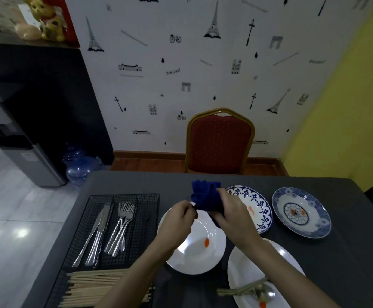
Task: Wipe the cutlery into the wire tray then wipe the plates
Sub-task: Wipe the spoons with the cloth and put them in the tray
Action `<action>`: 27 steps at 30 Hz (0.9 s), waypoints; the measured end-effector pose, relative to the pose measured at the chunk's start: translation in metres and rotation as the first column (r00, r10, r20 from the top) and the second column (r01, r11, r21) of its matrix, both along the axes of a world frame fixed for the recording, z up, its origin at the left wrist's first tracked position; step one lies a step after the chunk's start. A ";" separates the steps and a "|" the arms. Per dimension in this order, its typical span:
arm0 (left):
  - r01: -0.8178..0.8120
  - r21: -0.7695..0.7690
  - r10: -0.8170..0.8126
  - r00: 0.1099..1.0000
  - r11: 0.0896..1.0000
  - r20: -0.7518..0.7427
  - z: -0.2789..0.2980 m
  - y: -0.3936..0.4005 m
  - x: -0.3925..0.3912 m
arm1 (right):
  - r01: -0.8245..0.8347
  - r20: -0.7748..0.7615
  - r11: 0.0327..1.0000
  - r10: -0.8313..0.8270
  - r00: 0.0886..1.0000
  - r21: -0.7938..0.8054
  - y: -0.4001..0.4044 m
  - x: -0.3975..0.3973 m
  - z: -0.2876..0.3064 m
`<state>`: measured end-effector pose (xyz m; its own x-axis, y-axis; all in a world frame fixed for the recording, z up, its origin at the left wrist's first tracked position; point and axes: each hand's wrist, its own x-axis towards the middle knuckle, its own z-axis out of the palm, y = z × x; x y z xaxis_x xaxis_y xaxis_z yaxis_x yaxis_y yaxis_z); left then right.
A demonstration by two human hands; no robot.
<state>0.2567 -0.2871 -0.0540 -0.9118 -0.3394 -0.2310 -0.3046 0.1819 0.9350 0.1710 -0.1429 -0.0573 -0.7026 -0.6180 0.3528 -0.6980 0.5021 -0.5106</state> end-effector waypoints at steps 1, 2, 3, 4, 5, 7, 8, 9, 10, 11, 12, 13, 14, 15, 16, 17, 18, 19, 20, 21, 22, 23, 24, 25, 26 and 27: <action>0.014 0.004 -0.014 1.000 1.000 -0.005 0.000 0.000 0.002 | 0.003 -0.022 1.000 -0.003 1.000 0.018 0.002 -0.003 0.001; 0.034 0.009 -0.033 0.999 0.999 -0.011 0.001 0.000 0.004 | 0.038 -0.055 0.999 -0.036 0.998 0.032 0.005 -0.010 0.003; 0.051 0.020 -0.051 0.999 0.998 -0.015 0.003 0.002 0.005 | 0.088 -0.089 0.996 -0.085 0.992 0.034 0.007 -0.018 0.007; 0.060 0.032 -0.060 0.998 0.998 -0.015 0.003 0.003 0.006 | 0.125 -0.106 0.992 -0.122 0.987 0.023 0.007 -0.022 0.011; 0.061 0.039 -0.061 0.998 0.997 -0.016 0.004 0.004 0.005 | 0.134 -0.106 0.991 -0.133 0.986 0.006 0.005 -0.021 0.013; 0.045 0.047 -0.044 0.999 0.998 -0.022 0.005 0.003 0.001 | 0.086 -0.084 0.996 -0.088 0.993 -0.020 -0.003 -0.007 0.012; 0.040 0.049 -0.039 0.999 0.998 -0.018 0.004 0.001 0.000 | 0.054 -0.079 0.998 -0.055 0.995 -0.013 -0.005 0.001 0.010; 0.043 0.055 -0.042 0.999 0.998 -0.011 0.003 -0.001 0.002 | 0.030 -0.090 1.000 -0.029 0.996 0.008 -0.005 0.005 0.007; 0.052 0.064 -0.052 0.999 0.997 -0.001 0.003 -0.003 0.005 | 0.035 -0.105 0.999 -0.031 0.994 0.033 -0.003 0.004 0.004; 0.064 0.075 -0.065 0.998 0.995 0.009 0.003 -0.003 0.008 | 0.070 -0.115 0.996 -0.064 0.991 0.050 0.000 -0.002 0.003; 0.073 0.084 -0.075 0.997 0.994 0.019 0.003 -0.003 0.010 | 0.117 -0.115 0.991 -0.110 0.987 0.059 0.002 -0.008 0.003; 0.074 0.087 -0.077 0.997 0.993 0.024 0.002 -0.003 0.011 | 0.150 -0.107 0.987 -0.143 0.984 0.060 0.004 -0.011 0.003; 0.070 0.081 -0.072 0.997 0.994 0.024 0.001 -0.003 0.009 | 0.148 -0.091 0.987 -0.143 0.986 0.055 0.003 -0.011 0.003; 0.064 0.070 -0.065 0.998 0.995 0.024 0.000 -0.002 0.007 | 0.110 -0.083 0.993 -0.106 0.991 0.047 0.002 -0.007 0.003; 0.059 0.065 -0.061 0.998 0.996 0.028 -0.001 -0.003 0.005 | 0.059 -0.087 0.997 -0.055 0.995 0.045 -0.001 -0.001 0.002; 0.060 0.068 -0.062 0.997 0.996 0.034 -0.003 -0.004 0.004 | 0.017 -0.097 0.998 -0.012 0.995 0.054 -0.002 0.005 0.000; 0.067 0.077 -0.070 0.997 0.995 0.038 -0.005 -0.004 0.006 | 0.003 -0.105 0.998 0.004 0.994 0.067 -0.002 0.007 -0.001; 0.079 0.088 -0.083 0.996 0.993 0.037 -0.006 -0.005 0.009 | 0.021 -0.112 0.996 -0.011 0.994 0.085 -0.001 0.004 -0.001; 0.089 0.087 -0.092 0.995 0.992 0.034 -0.008 -0.005 0.013 | 0.056 -0.126 0.993 -0.043 0.991 0.104 0.001 -0.004 -0.002; 0.082 0.072 -0.084 0.996 0.994 0.033 -0.010 -0.006 0.017 | 0.093 -0.136 0.988 -0.077 0.988 0.121 0.002 -0.013 -0.003; 0.052 0.046 -0.054 0.998 0.998 0.027 -0.012 -0.009 0.021 | 0.126 -0.116 0.984 -0.111 0.987 0.129 0.004 -0.022 -0.005; -0.007 0.030 0.007 1.000 1.000 0.020 -0.015 -0.015 0.025 | 0.157 -0.070 0.980 -0.149 0.986 0.122 0.005 -0.030 -0.006; -0.089 0.037 0.088 0.996 0.995 0.019 -0.018 -0.024 0.029 | 0.178 -0.018 0.978 -0.177 0.984 0.106 0.006 -0.037 -0.007; -0.171 0.059 0.170 0.985 0.983 0.028 -0.023 -0.035 0.033 | 0.189 0.018 0.977 -0.192 0.981 0.098 0.006 -0.040 -0.008; -0.238 0.071 0.236 0.971 0.969 0.045 -0.029 -0.048 0.037 | 0.187 0.031 0.977 -0.191 0.981 0.104 0.006 -0.042 -0.011; -0.286 0.058 0.282 0.957 0.956 0.067 -0.037 -0.061 0.041 | 0.178 0.041 0.977 -0.184 0.982 0.120 0.005 -0.042 -0.013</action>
